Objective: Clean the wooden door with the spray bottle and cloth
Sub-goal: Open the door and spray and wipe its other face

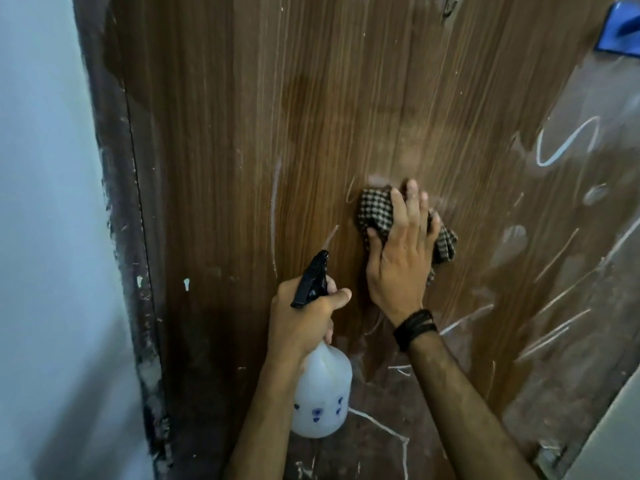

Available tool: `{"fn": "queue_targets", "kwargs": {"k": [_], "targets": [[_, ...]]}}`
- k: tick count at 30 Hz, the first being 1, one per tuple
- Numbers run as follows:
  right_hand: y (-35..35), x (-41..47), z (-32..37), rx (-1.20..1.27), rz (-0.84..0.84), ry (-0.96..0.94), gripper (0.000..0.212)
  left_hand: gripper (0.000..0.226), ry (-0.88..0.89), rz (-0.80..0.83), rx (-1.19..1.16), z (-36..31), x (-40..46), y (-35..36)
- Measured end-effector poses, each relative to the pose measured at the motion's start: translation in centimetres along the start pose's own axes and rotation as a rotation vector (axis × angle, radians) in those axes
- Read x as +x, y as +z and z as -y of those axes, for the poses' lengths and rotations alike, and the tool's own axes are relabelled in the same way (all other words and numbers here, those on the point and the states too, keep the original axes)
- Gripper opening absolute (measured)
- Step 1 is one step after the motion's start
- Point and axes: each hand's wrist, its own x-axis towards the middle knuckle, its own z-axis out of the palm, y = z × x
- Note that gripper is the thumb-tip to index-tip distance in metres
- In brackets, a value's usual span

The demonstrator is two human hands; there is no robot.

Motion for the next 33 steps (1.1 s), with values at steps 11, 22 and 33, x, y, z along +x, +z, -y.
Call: {"fn": "queue_targets", "kwargs": {"k": [11, 22, 33], "targets": [[0.2, -0.6, 0.4, 0.048, -0.053, 0.179, 0.055, 0.030, 0.037, -0.071, 0.060, -2.4, -0.6, 0.9], [0.0, 3.1, 1.2, -0.001, 0.052, -0.154, 0.059, 0.030, 0.031, -0.081, 0.113, -2.1, -1.4, 1.4], [0.8, 2.4, 2.3, -0.034, 0.028, -0.182, 0.060, 0.013, -0.023, -0.156, 0.084, -1.1, -2.7, -1.2]]}}
